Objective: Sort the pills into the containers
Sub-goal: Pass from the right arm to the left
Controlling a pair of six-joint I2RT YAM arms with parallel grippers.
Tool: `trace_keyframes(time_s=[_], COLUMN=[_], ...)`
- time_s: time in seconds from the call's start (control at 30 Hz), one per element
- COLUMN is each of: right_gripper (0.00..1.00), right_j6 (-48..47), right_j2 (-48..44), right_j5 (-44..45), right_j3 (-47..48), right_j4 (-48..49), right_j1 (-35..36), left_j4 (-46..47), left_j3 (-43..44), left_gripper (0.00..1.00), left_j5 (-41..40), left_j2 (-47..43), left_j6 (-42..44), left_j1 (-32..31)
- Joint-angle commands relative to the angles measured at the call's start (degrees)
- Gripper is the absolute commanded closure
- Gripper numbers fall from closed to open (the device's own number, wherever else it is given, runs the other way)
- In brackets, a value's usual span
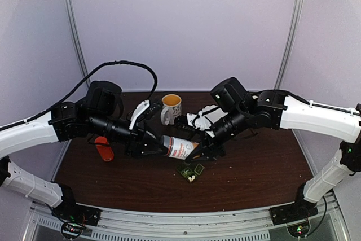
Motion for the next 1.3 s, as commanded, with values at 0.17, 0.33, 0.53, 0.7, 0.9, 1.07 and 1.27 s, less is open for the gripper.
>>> trace_keyframes(time_s=[0.17, 0.33, 0.53, 0.7, 0.9, 1.07, 1.27], right_gripper=[1.00, 1.00, 1.00, 1.00, 1.00, 0.89, 0.28], right_j6=[3.20, 4.06, 4.04, 3.72, 3.44, 3.52, 4.48], right_j2=[-1.45, -3.28, -3.83, -4.15, -4.20, -3.89, -4.73], right_j5=[-4.72, -5.18, -5.64, -5.45, -5.37, -5.35, -0.84], right_j3=[-0.29, -3.08, -3.43, -3.43, -3.43, -3.62, -6.46], right_j4=[1.83, 5.55, 6.07, 5.98, 5.75, 6.08, 9.76], right_j1=[1.02, 1.02, 1.21, 1.30, 1.34, 1.29, 1.29], left_j4=[10.61, 18.02, 18.04, 19.70, 18.54, 17.11, 8.69], left_j3=[-2.75, -6.84, -5.60, -5.36, -4.51, -4.13, -1.42], left_gripper=[0.21, 0.02, 0.07, 0.07, 0.28, 0.55, 0.59], left_j5=[-11.47, -5.73, 2.06, 9.14, 9.30, 6.03, -0.18], left_j2=[-1.64, -3.05, -0.49, 1.31, 2.59, 2.47, 2.08], left_j6=[11.60, 5.72, 7.48, 7.14, 8.42, 9.84, 10.08], left_j1=[-0.22, 0.34, 0.36, 0.36, 0.38, 0.38, 0.56])
